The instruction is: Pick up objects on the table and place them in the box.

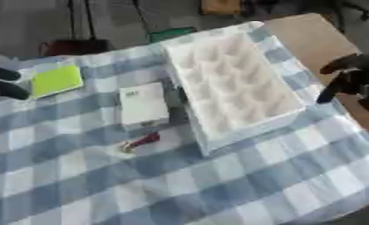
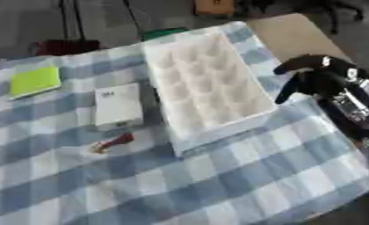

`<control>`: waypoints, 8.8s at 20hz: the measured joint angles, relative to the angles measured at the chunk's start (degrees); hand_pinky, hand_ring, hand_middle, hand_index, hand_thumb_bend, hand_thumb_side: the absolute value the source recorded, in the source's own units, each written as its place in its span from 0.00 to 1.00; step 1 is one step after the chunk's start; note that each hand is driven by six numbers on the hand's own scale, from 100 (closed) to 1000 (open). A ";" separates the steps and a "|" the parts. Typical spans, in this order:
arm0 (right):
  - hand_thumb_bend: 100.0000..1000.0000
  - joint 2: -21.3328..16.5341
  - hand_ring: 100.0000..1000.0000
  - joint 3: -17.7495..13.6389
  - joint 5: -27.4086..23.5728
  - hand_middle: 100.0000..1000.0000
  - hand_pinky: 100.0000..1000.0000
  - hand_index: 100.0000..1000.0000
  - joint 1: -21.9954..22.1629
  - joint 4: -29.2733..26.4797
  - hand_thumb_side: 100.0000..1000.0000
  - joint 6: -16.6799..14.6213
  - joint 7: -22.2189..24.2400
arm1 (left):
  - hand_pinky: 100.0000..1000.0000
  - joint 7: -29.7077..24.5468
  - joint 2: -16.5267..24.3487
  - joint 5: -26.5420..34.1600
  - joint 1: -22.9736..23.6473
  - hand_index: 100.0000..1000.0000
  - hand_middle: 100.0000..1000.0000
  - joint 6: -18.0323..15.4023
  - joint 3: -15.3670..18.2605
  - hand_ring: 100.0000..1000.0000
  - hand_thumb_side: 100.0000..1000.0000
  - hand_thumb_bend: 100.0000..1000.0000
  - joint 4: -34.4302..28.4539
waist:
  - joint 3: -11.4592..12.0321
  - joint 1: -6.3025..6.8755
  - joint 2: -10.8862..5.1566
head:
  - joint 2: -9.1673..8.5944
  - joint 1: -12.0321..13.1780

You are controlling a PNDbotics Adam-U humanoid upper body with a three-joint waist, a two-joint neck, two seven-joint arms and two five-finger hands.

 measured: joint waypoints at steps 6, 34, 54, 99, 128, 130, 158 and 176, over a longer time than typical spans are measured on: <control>0.00 0.00 0.51 0.01 0.01 0.71 0.52 0.79 0.01 0.00 0.67 0.04 0.03 | 0.75 -0.18 8.11 -13.06 -5.89 0.98 0.81 -0.82 -1.22 0.74 0.53 0.54 -0.02 | -0.45 -0.02 -0.01 | 0.02 -0.08; 0.00 0.00 0.50 1.80 -0.53 0.71 0.53 0.79 -0.57 0.27 0.67 0.09 2.01 | 0.82 0.18 3.70 -57.75 -39.10 0.97 0.85 -0.79 -20.24 0.80 0.89 0.89 41.13 | -4.24 -0.20 -0.53 | 0.57 2.15; 0.00 0.06 0.50 1.82 -0.54 0.71 0.53 0.79 -0.79 0.30 0.68 0.02 2.50 | 0.85 13.35 -1.08 -74.07 -37.85 0.98 0.89 -0.89 -21.14 0.83 0.94 0.87 51.66 | -5.16 -0.19 0.08 | 0.51 1.83; 0.00 0.14 0.49 1.82 -0.48 0.71 0.53 0.79 -1.04 0.30 0.69 -0.47 3.01 | 0.63 9.53 -2.24 -70.72 -38.39 0.94 0.55 -3.11 -20.31 0.31 0.66 0.57 54.57 | -5.66 -0.20 0.91 | -0.05 1.45; 0.00 0.21 0.49 2.14 -0.88 0.71 0.53 0.79 -1.61 0.33 0.68 -0.85 3.15 | 0.49 3.12 1.16 -43.64 -43.00 0.91 0.45 6.14 -21.11 0.14 0.21 0.42 36.49 | -7.96 -0.74 0.90 | -0.49 1.48; 0.00 0.44 0.49 2.30 -1.18 0.71 0.53 0.79 -2.02 0.32 0.68 -0.75 3.27 | 0.48 4.23 0.63 -43.65 -43.87 0.91 0.45 6.09 -21.40 0.13 0.26 0.38 37.33 | -9.26 -0.65 0.90 | -0.58 1.87; 0.00 1.59 0.49 3.88 -2.78 0.71 0.53 0.79 -5.53 -0.20 0.70 0.68 5.13 | 1.00 17.43 -1.82 -58.06 -44.81 1.00 1.00 -4.35 -22.53 1.00 1.00 0.31 46.73 | -16.96 2.83 2.45 | -5.00 5.37; 0.00 0.64 0.49 0.19 -0.79 0.71 0.53 0.79 -0.93 0.31 0.71 0.50 1.88 | 0.59 4.80 6.33 9.76 -12.33 0.87 0.63 4.95 -6.84 0.57 0.89 0.12 1.03 | -3.96 1.75 0.54 | -2.09 0.10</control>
